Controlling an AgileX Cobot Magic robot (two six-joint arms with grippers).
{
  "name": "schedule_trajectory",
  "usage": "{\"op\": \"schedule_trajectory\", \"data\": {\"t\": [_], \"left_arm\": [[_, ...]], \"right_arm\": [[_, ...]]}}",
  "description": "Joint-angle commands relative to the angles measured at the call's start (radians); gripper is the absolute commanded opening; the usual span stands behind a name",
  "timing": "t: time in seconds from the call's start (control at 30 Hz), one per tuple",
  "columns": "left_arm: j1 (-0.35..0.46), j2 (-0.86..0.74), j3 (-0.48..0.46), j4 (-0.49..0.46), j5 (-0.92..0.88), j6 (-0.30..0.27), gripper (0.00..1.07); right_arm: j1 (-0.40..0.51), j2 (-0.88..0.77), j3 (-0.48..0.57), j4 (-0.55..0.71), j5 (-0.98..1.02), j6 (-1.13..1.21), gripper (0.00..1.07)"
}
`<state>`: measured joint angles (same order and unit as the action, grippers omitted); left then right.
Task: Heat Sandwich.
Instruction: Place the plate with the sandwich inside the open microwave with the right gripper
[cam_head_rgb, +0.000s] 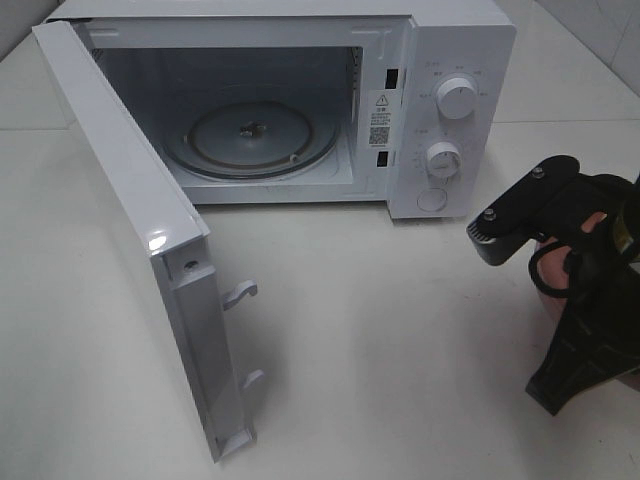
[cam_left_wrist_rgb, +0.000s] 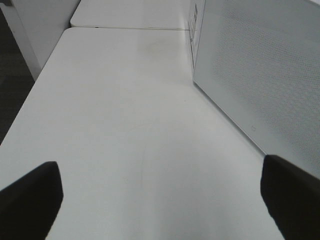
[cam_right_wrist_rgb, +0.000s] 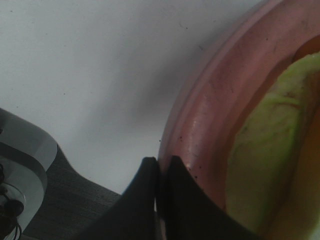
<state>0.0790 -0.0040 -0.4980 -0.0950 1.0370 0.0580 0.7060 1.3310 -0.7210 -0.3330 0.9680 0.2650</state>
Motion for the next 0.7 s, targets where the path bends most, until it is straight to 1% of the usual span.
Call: {"op": "schedule_trajectory", "data": {"t": [0.03,0.27,0.37,0.7], "left_arm": [[0.001,-0.029,0.002,0.0,-0.001,0.0,1.03],[0.001,-0.029,0.002,0.0,-0.001,0.0,1.03],[0.001,-0.029,0.002,0.0,-0.001,0.0,1.03],[0.001,-0.029,0.002,0.0,-0.001,0.0,1.03]], "right_arm": [[0.039,-0.007,0.004,-0.024,0.017,0.003,0.0],[0.101,-0.007,0.004,-0.024,0.015,-0.038,0.0],[0.114,-0.007,0.004,-0.024,0.015,-0.057,0.0],[0.18,-0.007,0.004,-0.024,-0.02,-0.193,0.0]]}}
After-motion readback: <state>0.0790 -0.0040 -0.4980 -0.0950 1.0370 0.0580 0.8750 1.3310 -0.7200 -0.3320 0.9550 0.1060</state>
